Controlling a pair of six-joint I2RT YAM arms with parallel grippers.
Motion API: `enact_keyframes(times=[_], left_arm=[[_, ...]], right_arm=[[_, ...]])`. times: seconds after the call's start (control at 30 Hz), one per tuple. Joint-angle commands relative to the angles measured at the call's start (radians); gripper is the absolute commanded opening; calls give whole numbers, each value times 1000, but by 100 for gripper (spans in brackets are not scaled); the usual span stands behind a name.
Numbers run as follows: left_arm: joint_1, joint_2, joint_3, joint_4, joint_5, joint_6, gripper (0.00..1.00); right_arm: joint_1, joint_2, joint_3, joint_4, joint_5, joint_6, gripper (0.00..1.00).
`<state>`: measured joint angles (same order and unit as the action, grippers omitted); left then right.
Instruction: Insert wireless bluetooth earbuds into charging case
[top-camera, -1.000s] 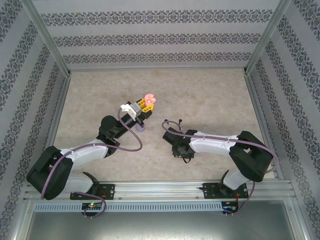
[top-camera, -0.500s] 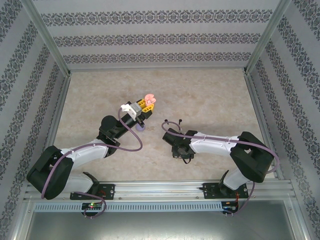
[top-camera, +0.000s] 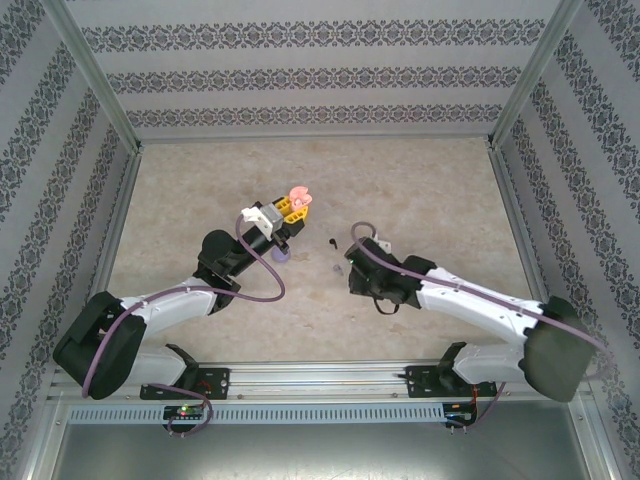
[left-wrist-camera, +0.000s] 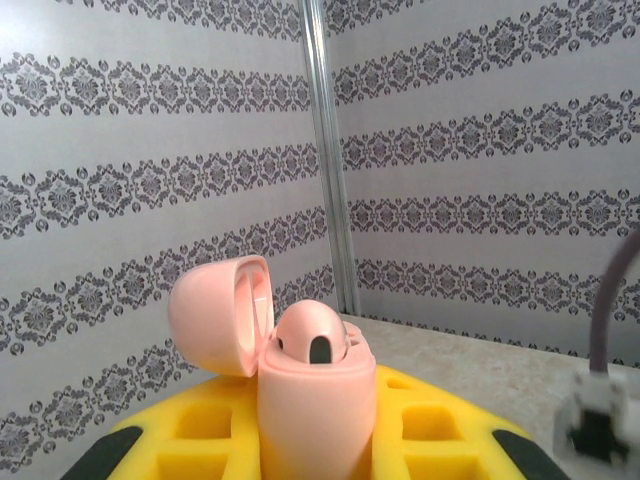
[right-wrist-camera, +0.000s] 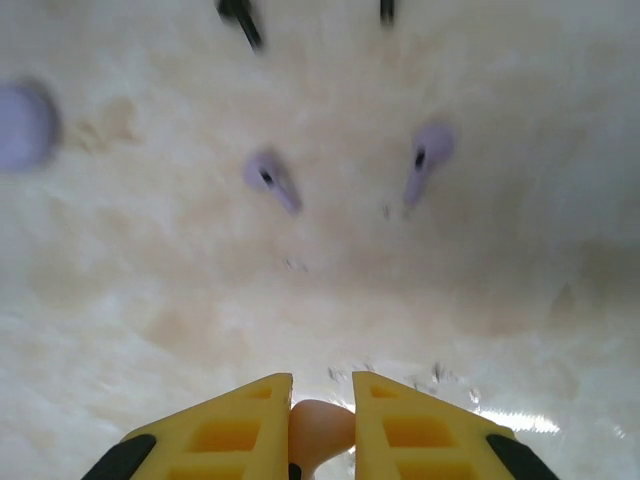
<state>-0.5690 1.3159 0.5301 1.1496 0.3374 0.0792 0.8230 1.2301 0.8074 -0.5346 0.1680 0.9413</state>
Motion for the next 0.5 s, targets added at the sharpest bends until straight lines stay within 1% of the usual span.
enact_keyframes(times=[0.0,0.1,0.2,0.37,0.47], left_arm=[[3,-26,37,2,25,4,0],[3,-30,48,-16,43,5,0],[3,-29,55,-30,69,5,0],[3,-33,67,-47,94,4,0],[3,-29,78,-51,102,-4,0]], right_arm=[[-60,-76,78,34,6,-106,19],[-122,-106,154,58,-36,-180,20],[-166,-104,254,70,-74,-260,21],[-188,-71,412,116,-122,-381,21],[-190,-50,470,175,-155,-427,21]])
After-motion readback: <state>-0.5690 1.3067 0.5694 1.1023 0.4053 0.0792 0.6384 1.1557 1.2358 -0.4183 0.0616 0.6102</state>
